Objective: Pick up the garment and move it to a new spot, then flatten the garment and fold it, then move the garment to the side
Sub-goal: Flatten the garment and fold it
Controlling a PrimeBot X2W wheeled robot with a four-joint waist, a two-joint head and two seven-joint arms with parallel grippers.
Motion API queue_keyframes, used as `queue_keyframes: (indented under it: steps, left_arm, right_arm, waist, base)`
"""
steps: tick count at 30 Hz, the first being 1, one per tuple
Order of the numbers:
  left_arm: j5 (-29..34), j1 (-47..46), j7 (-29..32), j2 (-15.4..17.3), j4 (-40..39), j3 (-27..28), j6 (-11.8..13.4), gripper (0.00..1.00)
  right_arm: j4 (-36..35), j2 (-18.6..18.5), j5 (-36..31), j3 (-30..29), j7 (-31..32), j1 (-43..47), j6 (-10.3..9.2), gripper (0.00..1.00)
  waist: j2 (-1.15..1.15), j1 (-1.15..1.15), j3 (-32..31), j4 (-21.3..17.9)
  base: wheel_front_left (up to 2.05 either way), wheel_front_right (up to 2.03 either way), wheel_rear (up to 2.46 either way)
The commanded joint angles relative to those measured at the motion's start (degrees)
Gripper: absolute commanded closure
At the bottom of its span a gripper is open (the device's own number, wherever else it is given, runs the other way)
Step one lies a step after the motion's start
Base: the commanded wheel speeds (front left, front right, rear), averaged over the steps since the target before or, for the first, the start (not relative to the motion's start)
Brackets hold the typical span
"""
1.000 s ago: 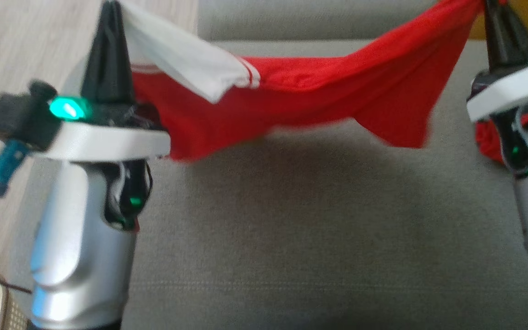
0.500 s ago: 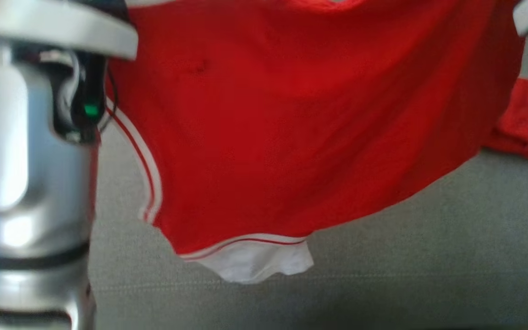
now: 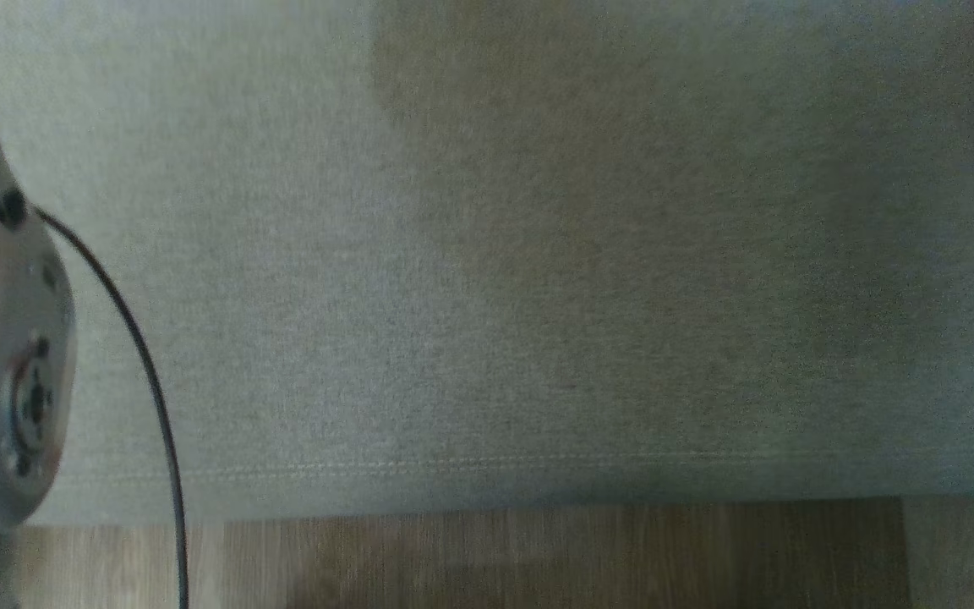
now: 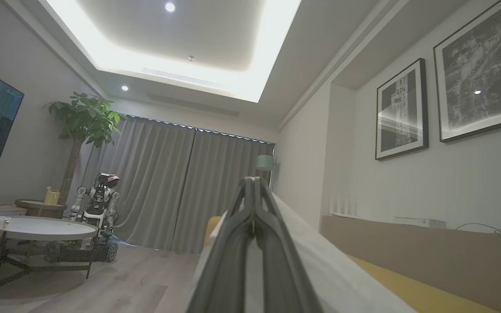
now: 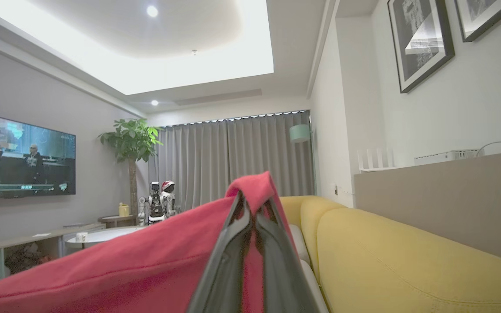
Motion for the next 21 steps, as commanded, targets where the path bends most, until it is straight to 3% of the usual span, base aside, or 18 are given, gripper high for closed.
queue_keyframes:
  steps: [1, 4, 8, 14, 21]
  left_arm:
    - [0.3, -1.7, -0.4, 2.0, -1.0, 0.7, 0.4, 1.00]
    - [0.8, -3.9, -1.6, 1.1, 1.1, 0.6, -0.2, 1.00]
    - [1.0, -0.8, -1.8, -0.3, -0.3, 1.0, -1.7, 1.00]
    - [1.9, 13.2, -1.8, -1.6, -1.3, -0.4, -3.5, 1.00]
    - [-2.4, 31.2, -1.8, -1.8, 1.3, -3.4, -4.9, 1.00]
  right_arm:
    - [-0.8, 1.7, -0.3, 0.2, -1.3, -1.4, -0.01, 1.00]
    - [3.1, 1.5, 0.7, 2.0, -6.3, -3.3, -0.01, 1.00]
    - [6.8, 1.0, 5.3, 1.7, -7.8, -0.4, -0.01, 1.00]
    - [12.0, 0.9, 13.1, 3.0, -7.9, 11.7, -0.01, 1.00]
    - [18.5, 0.4, 21.9, 8.9, -4.3, 26.0, -0.01, 1.00]
  waist:
    - [0.00, -0.01, 4.2, 1.4]
    - [0.00, -0.01, 5.9, 2.6]
    - [0.00, -0.01, 8.1, 4.1]
    - [0.00, -0.01, 7.3, 6.1]
    - [0.00, -0.01, 0.5, 7.0]
  base:
    - [0.00, 0.00, 0.00]
    - [0.00, 0.00, 0.00]
    - [0.00, 0.00, 0.00]
    - [0.00, 0.00, 0.00]
    - [0.00, 0.00, 0.00]
